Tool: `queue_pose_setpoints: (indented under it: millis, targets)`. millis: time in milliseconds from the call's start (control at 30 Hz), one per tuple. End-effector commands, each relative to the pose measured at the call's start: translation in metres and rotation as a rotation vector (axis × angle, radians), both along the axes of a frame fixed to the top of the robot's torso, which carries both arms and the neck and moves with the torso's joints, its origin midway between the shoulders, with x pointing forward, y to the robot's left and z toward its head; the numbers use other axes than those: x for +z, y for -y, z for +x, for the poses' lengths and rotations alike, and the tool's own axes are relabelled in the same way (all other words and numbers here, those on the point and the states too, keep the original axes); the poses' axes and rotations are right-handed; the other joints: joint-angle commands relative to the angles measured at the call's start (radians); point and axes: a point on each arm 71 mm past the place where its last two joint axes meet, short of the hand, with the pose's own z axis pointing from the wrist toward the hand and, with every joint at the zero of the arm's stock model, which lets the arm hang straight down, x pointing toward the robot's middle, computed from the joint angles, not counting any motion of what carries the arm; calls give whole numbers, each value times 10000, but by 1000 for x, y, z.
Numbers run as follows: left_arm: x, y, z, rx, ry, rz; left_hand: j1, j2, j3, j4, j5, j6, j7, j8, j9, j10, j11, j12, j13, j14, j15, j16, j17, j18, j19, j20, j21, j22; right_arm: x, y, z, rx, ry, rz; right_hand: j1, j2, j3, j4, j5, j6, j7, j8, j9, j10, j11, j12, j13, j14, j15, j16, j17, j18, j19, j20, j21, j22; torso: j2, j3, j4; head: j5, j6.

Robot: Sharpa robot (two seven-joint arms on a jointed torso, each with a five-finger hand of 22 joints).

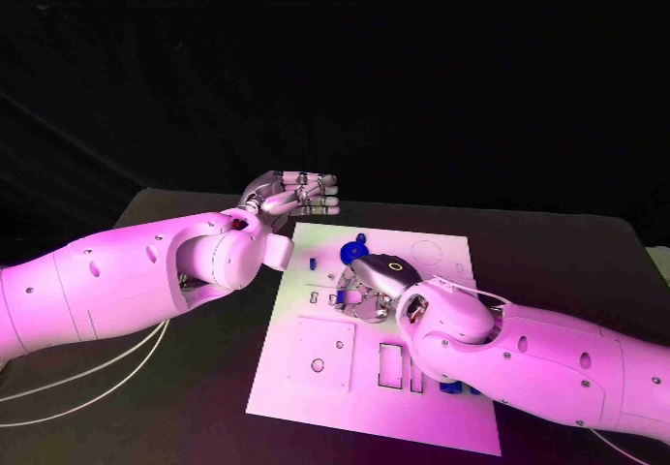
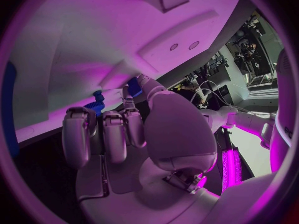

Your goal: Assemble the parts on the task board

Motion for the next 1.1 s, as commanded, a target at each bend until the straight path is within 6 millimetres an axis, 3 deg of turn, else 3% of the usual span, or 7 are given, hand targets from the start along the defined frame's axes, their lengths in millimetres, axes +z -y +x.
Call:
queue_pose_setpoints:
  millis: [33,633,800,1100]
  targets:
    - [1,2,-1,-207,43,-99,35,-68,65,14,6,19,74,-55,-6,41,42,-37,1,28,49,-40,-4,134,11,28,-57,-12,-3,0,0,-3,-37,-244,-4,-80,-81,3,-12,-82,5,-48,-16,-68,19,-58,934,948,76,-66,2244,-37,7,72,-77,1320,-1,2,-7,8,15]
    - [1,2,-1,-201,32,-93,35,-68,65,14,6,19,74,-56,-6,41,42,-37,1,28,49,-41,-4,134,11,28,-57,-12,-2,1,0,-16,18,-161,-123,-308,-357,152,-181,-440,128,-212,-123,-333,136,-305,666,925,178,-105,2160,9,-109,167,-272,1182,-3,3,-7,-2,20]
    - [1,2,-1,-193,28,-89,35,-68,65,14,6,19,74,-56,-6,41,42,-37,1,28,49,-41,-4,134,11,28,-57,-12,-1,1,0,22,118,4,-255,-531,-782,353,255,-678,194,-285,-180,-431,201,-364,594,939,239,-82,2220,17,-128,227,-324,1167,-11,1,-9,-21,24]
    - [1,1,0,-243,10,-67,30,-73,68,16,5,21,74,-64,-5,44,42,-45,1,32,49,-50,-3,134,12,29,-60,-16,6,5,-4,29,660,1020,-76,-598,-1484,800,202,-1197,357,-421,-328,-714,350,-566,349,933,364,-93,2203,73,-271,338,-576,1003,-16,9,-9,-49,71]
